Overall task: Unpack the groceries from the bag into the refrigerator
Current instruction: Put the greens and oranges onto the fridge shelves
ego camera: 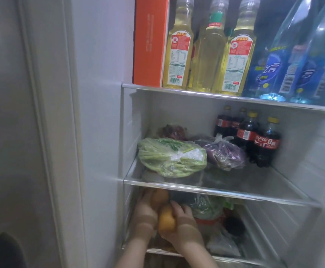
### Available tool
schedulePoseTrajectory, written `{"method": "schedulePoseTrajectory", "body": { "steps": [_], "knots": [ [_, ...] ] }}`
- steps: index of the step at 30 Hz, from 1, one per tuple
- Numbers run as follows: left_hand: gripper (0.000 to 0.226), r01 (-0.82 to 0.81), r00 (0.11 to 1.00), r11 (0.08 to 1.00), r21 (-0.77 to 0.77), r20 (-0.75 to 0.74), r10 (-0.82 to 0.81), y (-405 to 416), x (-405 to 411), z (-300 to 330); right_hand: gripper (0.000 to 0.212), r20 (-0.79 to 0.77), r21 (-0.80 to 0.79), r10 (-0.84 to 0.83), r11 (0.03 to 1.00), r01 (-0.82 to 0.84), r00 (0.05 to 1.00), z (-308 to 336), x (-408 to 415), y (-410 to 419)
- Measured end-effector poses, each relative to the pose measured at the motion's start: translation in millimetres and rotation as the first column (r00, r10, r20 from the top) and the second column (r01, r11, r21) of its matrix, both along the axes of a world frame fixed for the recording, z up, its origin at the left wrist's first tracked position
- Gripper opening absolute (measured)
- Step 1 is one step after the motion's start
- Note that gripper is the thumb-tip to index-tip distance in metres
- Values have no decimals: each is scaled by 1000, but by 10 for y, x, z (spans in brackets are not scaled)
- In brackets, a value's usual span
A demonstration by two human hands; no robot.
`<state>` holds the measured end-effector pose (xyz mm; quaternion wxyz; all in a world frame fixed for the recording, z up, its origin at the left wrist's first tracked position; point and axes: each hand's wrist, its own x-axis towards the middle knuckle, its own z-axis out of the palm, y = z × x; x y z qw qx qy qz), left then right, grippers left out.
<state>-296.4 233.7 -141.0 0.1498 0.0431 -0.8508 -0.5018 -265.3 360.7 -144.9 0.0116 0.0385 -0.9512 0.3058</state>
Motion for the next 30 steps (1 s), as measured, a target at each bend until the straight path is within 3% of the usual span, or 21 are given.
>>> {"method": "schedulePoseTrajectory", "body": {
  "steps": [3,9,14,18,21,26,30],
  "knots": [
    [36,-65,996,992,107,-57,72,13,74,91,92,-16,25,-34,999,34,999,-14,-26,-63],
    [62,-22,990,999,46,-139,29,159,437,105,67,-72,-37,-123,992,120,990,21,50,-206],
    [66,45,992,998,-46,-116,-50,87,652,98,91,-60,-27,-135,991,134,989,96,193,-135],
    [52,123,983,988,-92,-126,-134,119,892,76,88,-150,10,-186,982,190,971,154,474,-35],
    [52,204,963,971,-127,-151,-222,153,1153,34,97,-242,82,-242,960,268,940,81,816,98],
    [54,402,903,905,-140,-106,-417,150,1737,-124,102,-242,82,-408,896,437,880,-103,1532,232],
    [53,516,831,836,-188,-126,-542,22,2290,-349,103,-277,109,-379,901,421,883,-341,2086,203]
  ]
}}
